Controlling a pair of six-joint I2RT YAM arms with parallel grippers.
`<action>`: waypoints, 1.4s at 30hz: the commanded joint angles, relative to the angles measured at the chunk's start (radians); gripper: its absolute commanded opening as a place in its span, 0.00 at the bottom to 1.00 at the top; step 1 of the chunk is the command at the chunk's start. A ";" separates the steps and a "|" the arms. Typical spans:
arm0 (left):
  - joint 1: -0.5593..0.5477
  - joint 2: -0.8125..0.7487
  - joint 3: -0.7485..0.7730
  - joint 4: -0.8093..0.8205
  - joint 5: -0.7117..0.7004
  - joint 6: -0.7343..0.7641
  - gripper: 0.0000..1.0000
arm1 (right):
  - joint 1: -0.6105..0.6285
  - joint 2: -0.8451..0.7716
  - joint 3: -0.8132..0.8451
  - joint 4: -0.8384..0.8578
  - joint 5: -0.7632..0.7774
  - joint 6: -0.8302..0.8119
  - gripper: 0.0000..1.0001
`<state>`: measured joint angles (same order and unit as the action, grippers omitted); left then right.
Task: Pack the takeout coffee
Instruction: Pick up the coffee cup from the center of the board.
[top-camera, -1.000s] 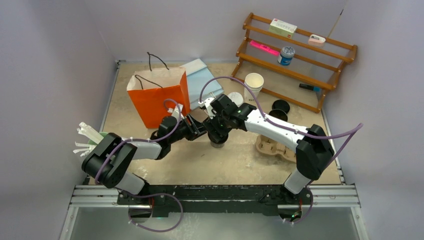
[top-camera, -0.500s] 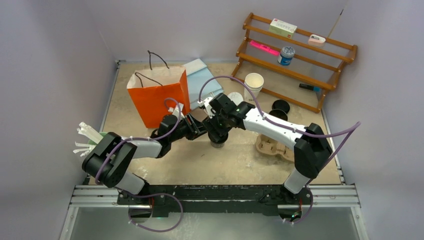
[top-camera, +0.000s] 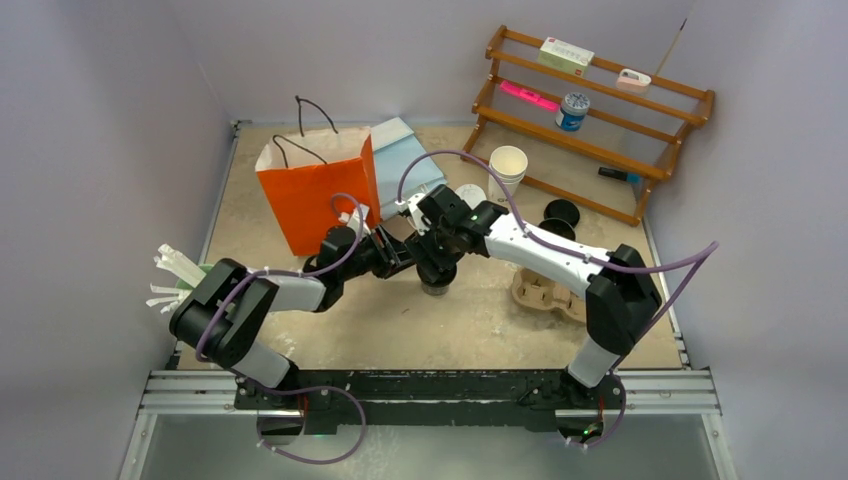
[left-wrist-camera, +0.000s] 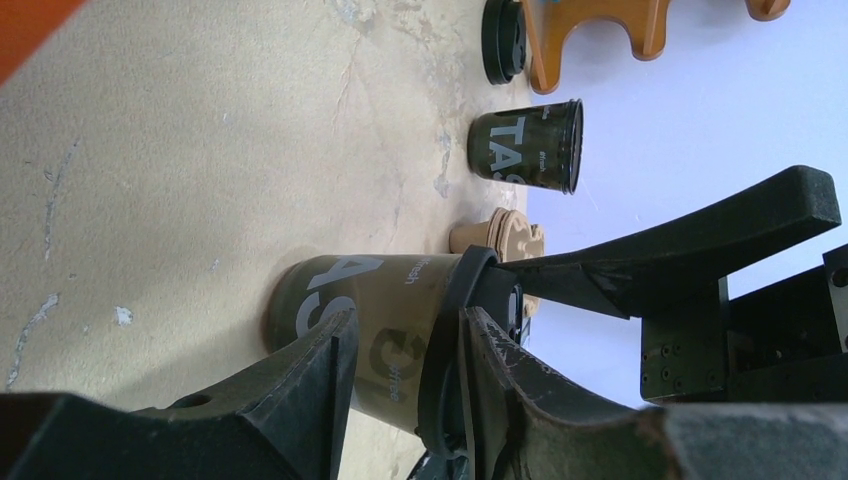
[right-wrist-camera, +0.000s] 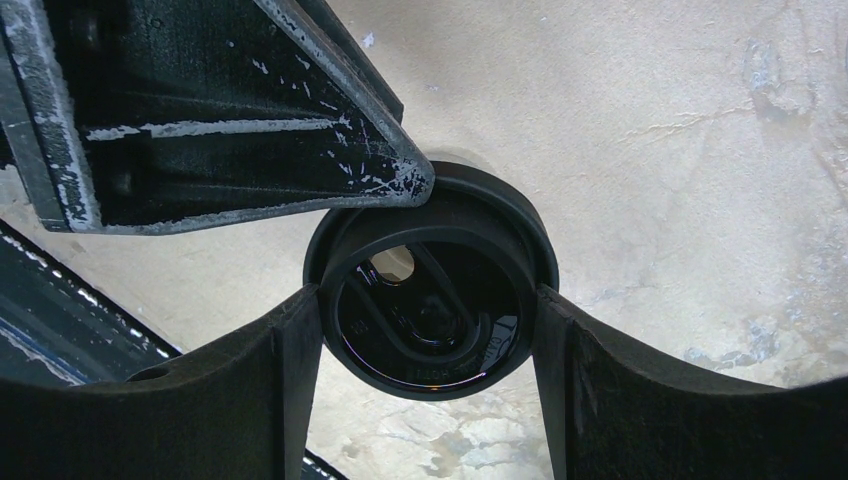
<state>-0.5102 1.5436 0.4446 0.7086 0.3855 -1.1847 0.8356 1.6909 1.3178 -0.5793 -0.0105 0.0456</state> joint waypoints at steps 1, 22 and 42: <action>-0.015 0.077 -0.012 -0.334 -0.025 0.080 0.42 | 0.008 0.111 -0.067 -0.145 0.020 -0.024 0.38; -0.016 0.010 0.124 -0.629 -0.064 0.142 0.49 | 0.025 0.069 -0.025 -0.164 0.071 0.024 0.38; -0.014 -0.394 0.401 -1.286 -0.114 0.294 0.68 | -0.003 -0.059 -0.001 -0.248 0.175 0.289 0.35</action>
<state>-0.5205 1.2320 0.7387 -0.3634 0.2955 -0.9524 0.8524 1.6569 1.3331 -0.7315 0.1226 0.2729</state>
